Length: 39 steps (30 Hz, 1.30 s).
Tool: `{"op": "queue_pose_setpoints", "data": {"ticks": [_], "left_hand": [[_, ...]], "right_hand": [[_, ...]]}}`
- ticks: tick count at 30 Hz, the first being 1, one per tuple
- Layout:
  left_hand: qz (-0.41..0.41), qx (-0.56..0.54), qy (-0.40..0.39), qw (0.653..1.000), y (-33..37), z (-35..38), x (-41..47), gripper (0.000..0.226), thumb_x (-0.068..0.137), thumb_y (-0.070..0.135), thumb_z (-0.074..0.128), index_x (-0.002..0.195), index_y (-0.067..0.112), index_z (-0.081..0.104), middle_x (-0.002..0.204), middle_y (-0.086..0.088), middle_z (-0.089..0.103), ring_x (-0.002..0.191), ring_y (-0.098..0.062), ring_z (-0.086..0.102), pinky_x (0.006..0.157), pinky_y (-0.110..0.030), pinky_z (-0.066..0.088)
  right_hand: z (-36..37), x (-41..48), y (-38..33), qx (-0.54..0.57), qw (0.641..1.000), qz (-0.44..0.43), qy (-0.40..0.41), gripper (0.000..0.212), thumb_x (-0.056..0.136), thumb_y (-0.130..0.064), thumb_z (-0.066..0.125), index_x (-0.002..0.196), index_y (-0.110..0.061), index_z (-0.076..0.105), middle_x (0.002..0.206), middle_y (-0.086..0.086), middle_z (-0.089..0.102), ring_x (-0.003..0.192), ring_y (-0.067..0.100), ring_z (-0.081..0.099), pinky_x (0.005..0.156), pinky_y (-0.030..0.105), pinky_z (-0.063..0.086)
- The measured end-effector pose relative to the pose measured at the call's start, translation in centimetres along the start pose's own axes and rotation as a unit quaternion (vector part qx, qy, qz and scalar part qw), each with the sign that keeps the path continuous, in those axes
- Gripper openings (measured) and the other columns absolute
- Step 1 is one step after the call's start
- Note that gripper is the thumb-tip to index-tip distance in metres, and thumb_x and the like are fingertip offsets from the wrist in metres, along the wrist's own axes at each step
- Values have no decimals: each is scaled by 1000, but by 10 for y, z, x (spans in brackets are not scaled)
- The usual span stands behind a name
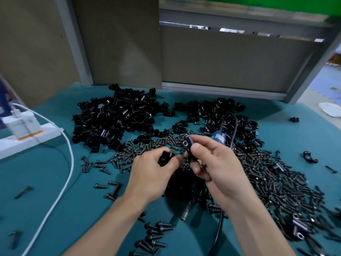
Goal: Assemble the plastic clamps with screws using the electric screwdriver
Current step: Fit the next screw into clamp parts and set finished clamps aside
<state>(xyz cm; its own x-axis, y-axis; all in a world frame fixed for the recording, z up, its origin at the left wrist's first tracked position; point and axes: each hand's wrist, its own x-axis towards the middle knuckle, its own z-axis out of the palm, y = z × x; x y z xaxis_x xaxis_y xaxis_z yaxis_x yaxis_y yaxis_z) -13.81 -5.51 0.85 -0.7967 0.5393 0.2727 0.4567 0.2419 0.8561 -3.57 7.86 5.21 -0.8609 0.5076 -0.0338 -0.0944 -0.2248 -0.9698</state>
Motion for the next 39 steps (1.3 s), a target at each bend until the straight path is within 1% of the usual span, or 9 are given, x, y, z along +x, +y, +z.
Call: {"op": "queue_pose_setpoints", "data": {"ticks": [7, 11, 14, 17, 19, 25, 30, 35, 39], "left_hand": [[-2, -94, -39, 995, 5, -7, -5, 21, 78, 43, 61, 81, 24, 69, 62, 9, 63, 58, -11, 55, 60, -39, 46], [-16, -71, -85, 994, 9, -11, -5, 17, 78, 30, 62, 95, 31, 58, 61, 10, 63, 53, -9, 53, 53, -22, 43], [-46, -173, -187, 966, 12, -13, -1, 28, 84, 18, 61, 111, 22, 62, 88, -6, 77, 83, -30, 72, 80, -43, 58], [-76, -296, -228, 925, 13, -14, -2, 32, 93, 15, 58, 122, 2, 58, 91, -8, 74, 76, -17, 68, 68, -26, 53], [-92, -332, -232, 910, 13, -13, -3, 33, 98, 24, 57, 120, -2, 56, 91, -6, 73, 81, -18, 68, 70, -28, 53], [-134, -408, -177, 886, 13, -9, -3, 27, 95, 29, 57, 105, 6, 68, 84, -9, 70, 73, -16, 68, 62, -24, 51], [-182, -428, -150, 873, 9, -15, 1, 14, 91, 27, 69, 88, 15, 63, 63, -1, 50, 51, -12, 40, 53, -29, 23], [-181, -456, -173, 854, 12, -17, 0, 13, 88, 25, 71, 84, 17, 81, 66, 4, 62, 47, -4, 48, 46, -17, 36], [-193, -459, -157, 853, 11, -15, -1, 24, 85, 26, 72, 98, 9, 83, 99, -14, 78, 83, -19, 74, 70, -26, 60]], "right_hand": [[-2, -5, 3, -102, 994, -19, -45, 31, 99, -6, 65, 102, -31, 83, 64, -1, 62, 58, 10, 50, 48, 19, 41], [0, -6, 7, -89, 995, -20, -48, 31, 103, -7, 58, 104, -27, 82, 67, 2, 60, 63, 16, 50, 49, 21, 41], [1, -5, 7, -99, 993, -31, -54, 32, 106, -8, 54, 106, -24, 81, 76, 18, 62, 64, 25, 47, 51, 22, 42], [1, -5, 8, -85, 995, -33, -31, 30, 106, -10, 54, 105, -24, 81, 79, 18, 64, 61, 24, 47, 51, 24, 43], [-1, -3, 10, -97, 994, -38, 4, 29, 106, -13, 56, 105, -29, 81, 74, 12, 62, 55, 19, 46, 51, 27, 42], [1, -5, 8, -185, 980, -54, -57, 24, 90, -34, 65, 106, -48, 77, 75, 0, 71, 62, 17, 63, 68, 39, 57], [7, -11, 8, -268, 956, -113, -38, 21, 104, -22, 61, 114, -37, 72, 89, -4, 79, 72, 20, 76, 76, 51, 63], [9, -15, 6, -250, 961, -113, 29, 22, 104, -17, 58, 94, -36, 56, 77, -3, 77, 62, 21, 74, 65, 47, 59], [13, -16, 6, -255, 961, -107, 3, 15, 101, -19, 62, 100, -34, 64, 84, -4, 78, 76, 18, 75, 71, 41, 64]]}}
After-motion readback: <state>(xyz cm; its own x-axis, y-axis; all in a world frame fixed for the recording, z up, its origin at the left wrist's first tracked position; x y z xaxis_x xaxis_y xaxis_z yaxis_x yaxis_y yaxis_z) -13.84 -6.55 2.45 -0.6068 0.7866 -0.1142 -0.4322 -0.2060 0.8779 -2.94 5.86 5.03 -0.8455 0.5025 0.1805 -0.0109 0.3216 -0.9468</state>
